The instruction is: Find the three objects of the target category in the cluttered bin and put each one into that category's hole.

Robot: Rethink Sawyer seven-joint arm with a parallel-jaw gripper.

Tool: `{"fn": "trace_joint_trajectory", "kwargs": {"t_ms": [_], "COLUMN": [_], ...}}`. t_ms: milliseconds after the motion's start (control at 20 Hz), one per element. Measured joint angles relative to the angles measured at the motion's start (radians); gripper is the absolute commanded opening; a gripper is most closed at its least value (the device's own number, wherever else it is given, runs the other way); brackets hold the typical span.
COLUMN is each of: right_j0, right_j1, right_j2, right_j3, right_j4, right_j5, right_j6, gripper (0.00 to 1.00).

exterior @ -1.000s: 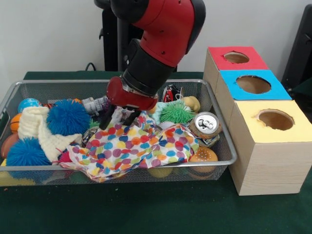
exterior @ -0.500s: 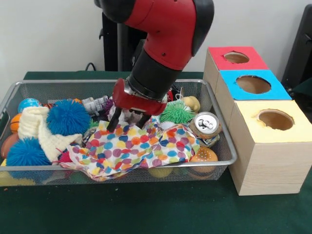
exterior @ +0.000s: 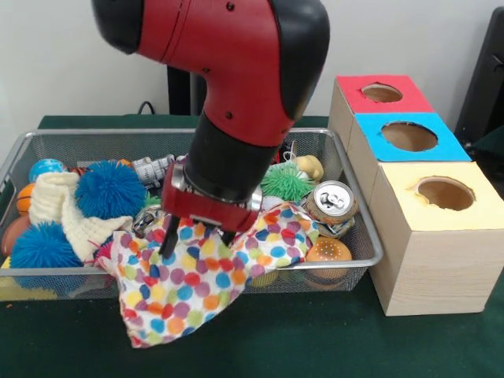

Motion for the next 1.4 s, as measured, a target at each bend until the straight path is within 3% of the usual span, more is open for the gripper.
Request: {"fn": "trace_joint_trajectory", "kwargs": {"t_ms": [350, 400, 1150, 1400], "right_j0": [0.001, 0.002, 0.022, 0.036], "right_j1": [0.084, 0.089, 0.089, 0.074], "right_j2": [0.001, 0.001, -0.031, -0.056], "right_j3": [-0.148, -0.151, -0.151, -0.151], "right_j4": [0.057, 0.065, 0.101, 0.107], "right_j5": [0.019, 0.016, -0.073, -0.06], "right_j6": [0.0, 0.0, 0.0, 0.0], "gripper": [1.0, 0.0, 0.0, 0.0]}}
